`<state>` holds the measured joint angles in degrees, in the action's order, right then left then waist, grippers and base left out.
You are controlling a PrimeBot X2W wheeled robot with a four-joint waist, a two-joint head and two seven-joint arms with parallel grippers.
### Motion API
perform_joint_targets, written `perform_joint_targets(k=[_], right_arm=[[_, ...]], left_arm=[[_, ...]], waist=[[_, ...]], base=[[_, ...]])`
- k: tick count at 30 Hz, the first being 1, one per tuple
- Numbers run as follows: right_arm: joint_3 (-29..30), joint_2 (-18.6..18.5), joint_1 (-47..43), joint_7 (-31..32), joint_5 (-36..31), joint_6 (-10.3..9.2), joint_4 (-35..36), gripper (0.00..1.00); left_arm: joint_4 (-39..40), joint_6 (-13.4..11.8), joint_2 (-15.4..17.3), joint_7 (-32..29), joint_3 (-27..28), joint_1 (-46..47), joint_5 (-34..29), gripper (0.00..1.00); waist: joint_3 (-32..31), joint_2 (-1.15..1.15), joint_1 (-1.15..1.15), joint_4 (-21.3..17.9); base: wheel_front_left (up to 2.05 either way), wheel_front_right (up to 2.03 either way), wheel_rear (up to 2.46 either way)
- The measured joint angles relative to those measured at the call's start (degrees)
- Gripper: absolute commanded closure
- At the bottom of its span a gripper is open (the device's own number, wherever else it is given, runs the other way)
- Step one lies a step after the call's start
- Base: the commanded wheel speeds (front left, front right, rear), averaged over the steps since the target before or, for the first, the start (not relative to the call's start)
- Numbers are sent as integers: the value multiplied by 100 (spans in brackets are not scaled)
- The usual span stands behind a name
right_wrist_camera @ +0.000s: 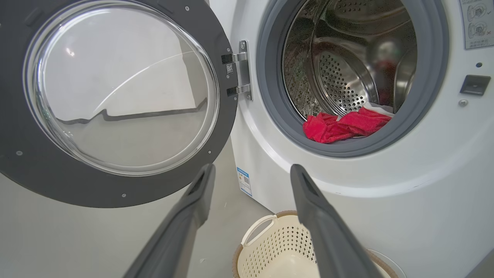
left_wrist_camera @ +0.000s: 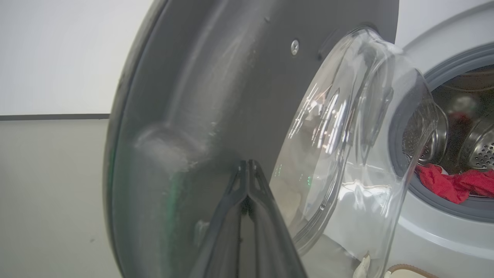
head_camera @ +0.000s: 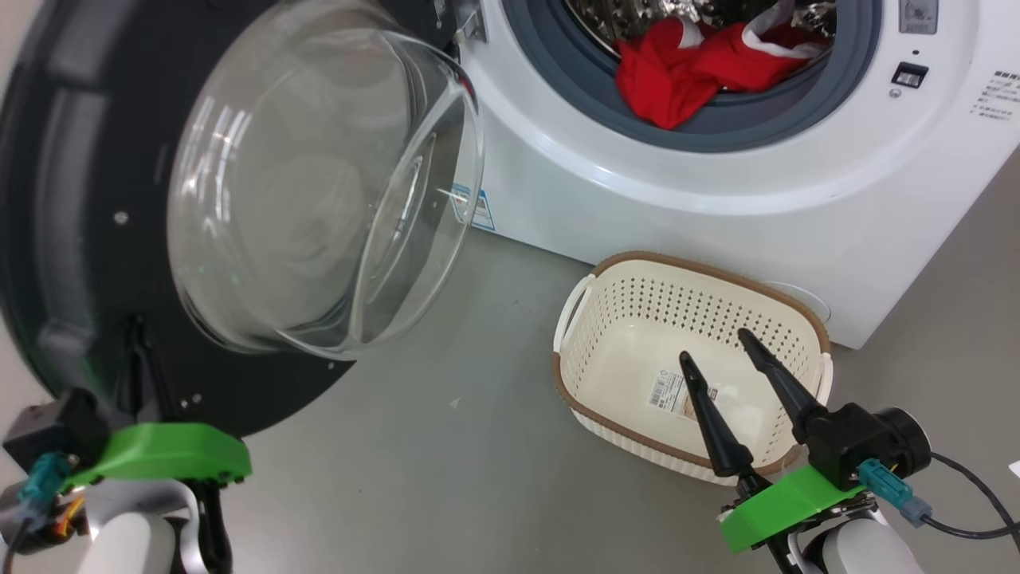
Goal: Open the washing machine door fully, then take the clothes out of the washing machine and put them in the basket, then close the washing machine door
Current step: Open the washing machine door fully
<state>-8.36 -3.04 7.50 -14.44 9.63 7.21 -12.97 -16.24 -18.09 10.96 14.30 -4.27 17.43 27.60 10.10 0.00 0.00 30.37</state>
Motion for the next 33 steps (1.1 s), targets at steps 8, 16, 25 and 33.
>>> perform_joint_targets(k=[8,16,25,33], right_arm=[[-76,-3,104,89,-121,0,5,0],[-105,-10,127,174,-259,0,89,0],[-107,-15,123,288,-313,0,268,0],[-104,-16,103,339,-309,0,376,0]], left_arm=[[-439,108,-123,16,415,360,19,100],[-759,396,-198,18,956,567,8,100],[-993,713,-294,18,1464,819,-459,100],[-1249,1046,-341,18,1827,979,-848,100]], waist=[[150,0,0,4],[184,0,0,-23],[226,0,0,-56],[216,0,0,-95]], base=[[0,0,0],[0,0,0],[0,0,0],[0,0,0]])
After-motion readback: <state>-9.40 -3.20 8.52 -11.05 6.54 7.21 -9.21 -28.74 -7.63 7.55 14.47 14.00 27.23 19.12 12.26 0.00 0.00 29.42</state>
